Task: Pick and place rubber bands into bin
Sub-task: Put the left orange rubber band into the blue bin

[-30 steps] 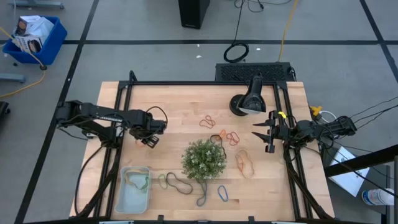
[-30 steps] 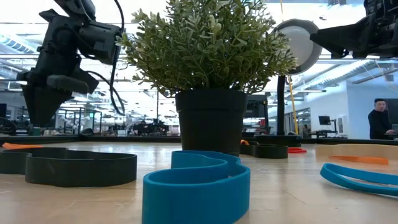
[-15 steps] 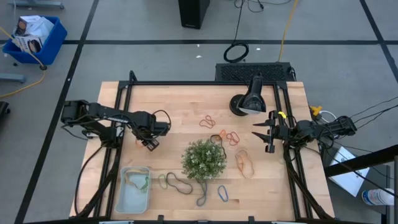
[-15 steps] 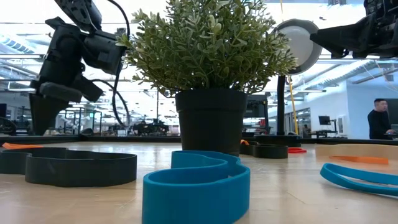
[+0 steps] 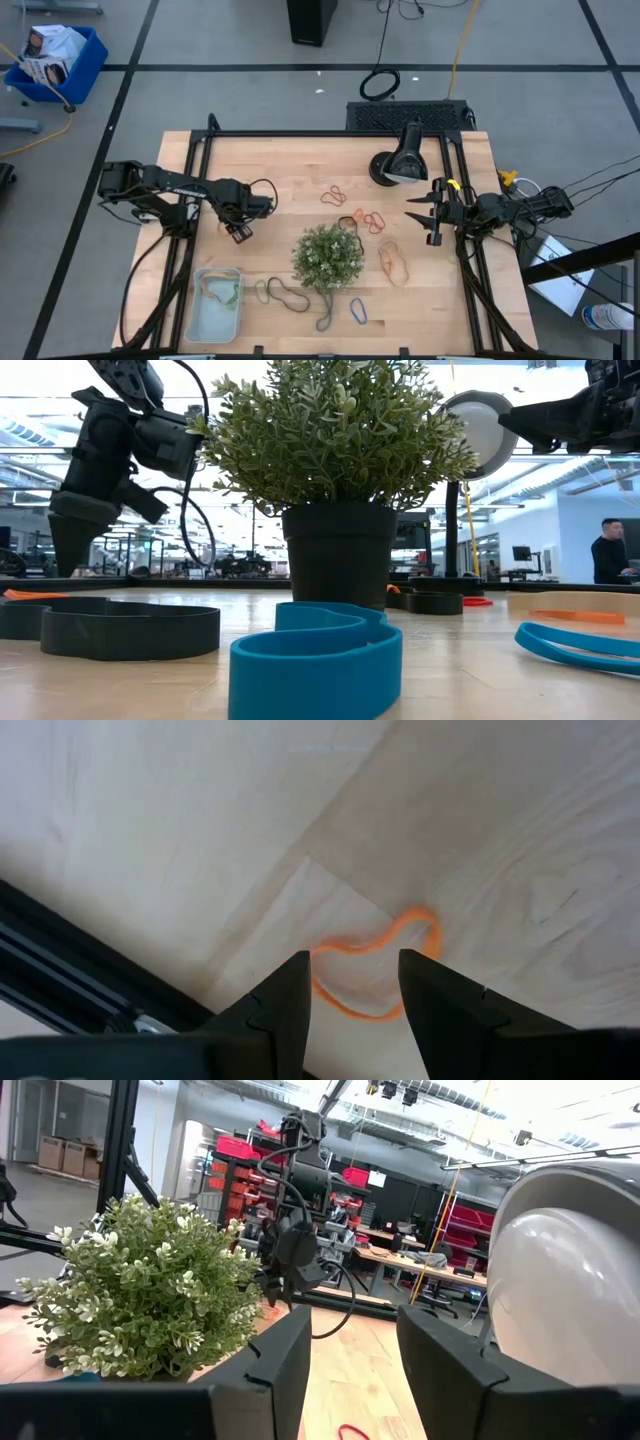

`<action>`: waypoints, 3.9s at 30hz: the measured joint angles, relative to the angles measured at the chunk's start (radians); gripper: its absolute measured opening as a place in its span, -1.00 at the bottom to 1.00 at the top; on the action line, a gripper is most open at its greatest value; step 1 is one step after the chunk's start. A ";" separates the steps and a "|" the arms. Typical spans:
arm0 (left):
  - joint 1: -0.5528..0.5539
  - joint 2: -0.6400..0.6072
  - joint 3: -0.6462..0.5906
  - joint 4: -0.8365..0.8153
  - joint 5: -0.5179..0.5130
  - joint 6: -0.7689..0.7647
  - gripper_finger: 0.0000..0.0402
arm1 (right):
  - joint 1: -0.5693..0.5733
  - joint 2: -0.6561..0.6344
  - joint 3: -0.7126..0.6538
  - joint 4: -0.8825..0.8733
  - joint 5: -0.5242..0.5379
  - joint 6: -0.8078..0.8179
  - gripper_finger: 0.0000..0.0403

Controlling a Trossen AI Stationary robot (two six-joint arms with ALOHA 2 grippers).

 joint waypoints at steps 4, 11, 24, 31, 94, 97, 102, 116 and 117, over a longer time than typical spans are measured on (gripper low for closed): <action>0.000 0.000 -0.014 0.002 0.009 0.027 -0.20 | 0.000 0.000 0.000 0.000 0.000 0.000 -0.28; 0.000 0.000 -0.066 0.007 0.023 0.058 -0.20 | 0.000 0.000 0.000 0.000 0.000 0.000 -0.28; 0.000 0.000 -0.073 0.102 0.015 0.220 -0.20 | 0.000 0.000 0.000 0.000 0.000 0.000 -0.28; 0.000 0.000 -0.073 0.081 0.012 0.259 -0.20 | 0.000 0.000 0.000 0.000 0.000 0.000 -0.28; -0.003 0.118 -0.108 0.130 -0.025 0.251 -0.98 | 0.000 0.000 0.000 -0.001 0.000 0.000 -0.28; -0.003 0.118 -0.108 0.132 -0.026 0.251 -0.98 | 0.000 0.000 0.000 -0.001 0.000 0.000 -0.28; -0.003 0.118 -0.107 0.133 -0.028 0.251 -0.94 | 0.000 0.000 0.000 -0.001 0.000 0.000 -0.28; -0.003 0.118 -0.101 0.153 -0.078 0.228 -0.82 | 0.000 0.000 0.000 -0.001 0.000 0.000 -0.28; -0.003 0.118 -0.101 0.155 -0.086 0.226 -0.82 | 0.000 0.000 0.000 -0.001 0.000 0.000 -0.28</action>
